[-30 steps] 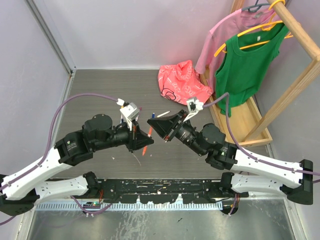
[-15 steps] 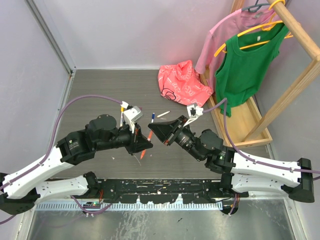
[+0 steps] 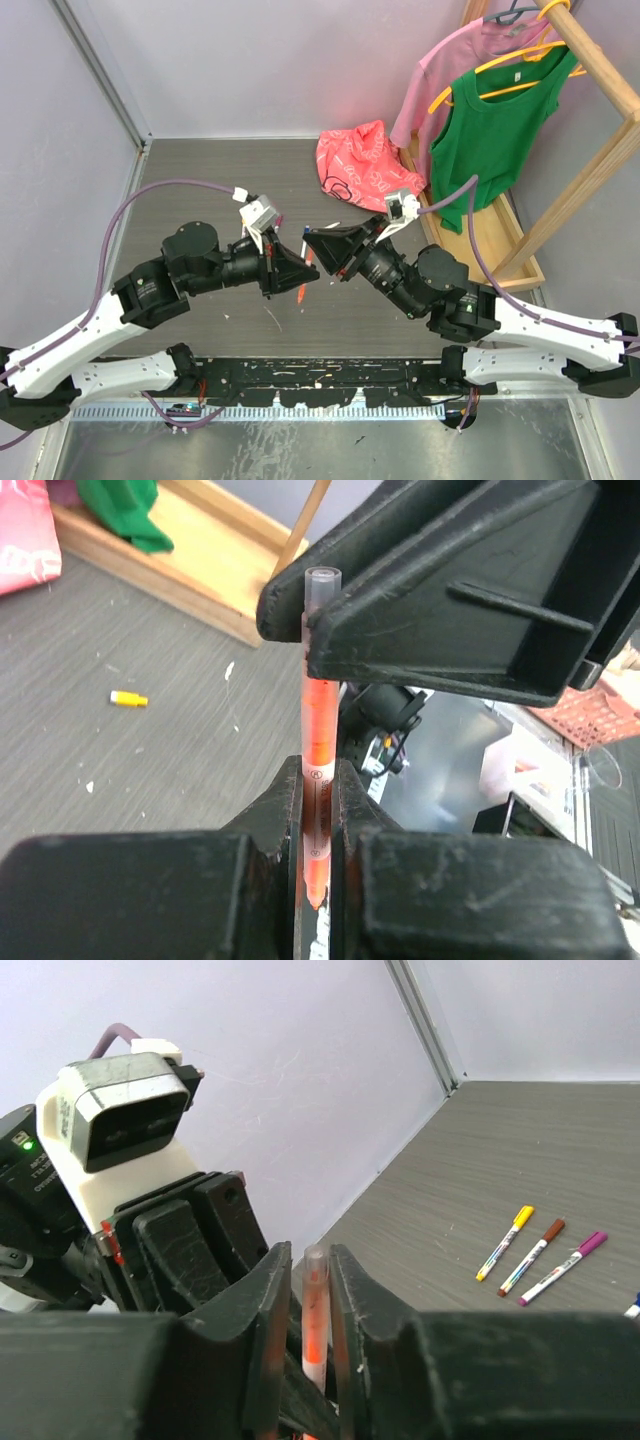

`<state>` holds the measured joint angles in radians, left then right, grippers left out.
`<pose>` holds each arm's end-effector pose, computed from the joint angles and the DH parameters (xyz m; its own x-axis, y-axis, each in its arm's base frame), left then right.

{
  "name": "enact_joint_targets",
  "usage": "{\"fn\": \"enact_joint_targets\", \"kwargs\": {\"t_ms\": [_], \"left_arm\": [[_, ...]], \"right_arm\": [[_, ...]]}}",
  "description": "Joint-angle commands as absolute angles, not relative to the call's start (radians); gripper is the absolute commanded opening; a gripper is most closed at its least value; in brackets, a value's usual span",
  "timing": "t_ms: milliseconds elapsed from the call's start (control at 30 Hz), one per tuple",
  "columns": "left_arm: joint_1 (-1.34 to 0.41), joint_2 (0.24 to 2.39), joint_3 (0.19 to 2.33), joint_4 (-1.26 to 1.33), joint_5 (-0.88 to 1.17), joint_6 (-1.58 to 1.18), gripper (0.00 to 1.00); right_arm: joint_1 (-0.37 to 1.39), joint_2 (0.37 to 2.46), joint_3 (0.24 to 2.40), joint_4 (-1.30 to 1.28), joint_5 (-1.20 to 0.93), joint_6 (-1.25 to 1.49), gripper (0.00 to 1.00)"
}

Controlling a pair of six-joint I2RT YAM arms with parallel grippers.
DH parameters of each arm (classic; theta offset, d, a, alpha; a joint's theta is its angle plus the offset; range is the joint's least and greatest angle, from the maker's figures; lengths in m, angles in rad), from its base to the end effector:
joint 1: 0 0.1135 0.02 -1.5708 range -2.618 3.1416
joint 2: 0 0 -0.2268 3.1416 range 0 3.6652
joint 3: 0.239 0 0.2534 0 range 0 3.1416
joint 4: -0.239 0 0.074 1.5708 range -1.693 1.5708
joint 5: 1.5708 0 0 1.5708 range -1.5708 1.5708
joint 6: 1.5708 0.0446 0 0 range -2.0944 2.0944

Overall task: Insert the pens into the pen caps
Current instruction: Press the pen cap onto the pen.

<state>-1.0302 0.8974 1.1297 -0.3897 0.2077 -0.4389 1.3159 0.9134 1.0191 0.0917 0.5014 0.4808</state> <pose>0.1056 -0.1938 0.3874 -0.4741 -0.0181 -0.8803 0.8201 0.3549 -0.4489 0.0789 0.2180 0.4008 -0.2937 0.4815 -0.8258 -0.6699 0.5127 0.5371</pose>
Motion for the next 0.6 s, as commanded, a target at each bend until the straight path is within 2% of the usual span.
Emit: {"fn": "enact_joint_targets", "kwargs": {"t_ms": [0,200,567], "left_arm": [[-1.008,0.892,1.173,-0.233,0.181,-0.464,0.00],[-1.009,0.880,1.151,-0.261,0.181,-0.468,0.00],[-1.008,0.795,1.065,-0.243,0.120,-0.474,0.00]], "right_arm": [[1.340,0.926,1.130,0.035,0.500,0.364,0.31],[1.341,0.876,1.153,0.061,0.499,0.307,0.38],[1.341,0.711,0.960,-0.048,0.463,0.369,0.44]]}}
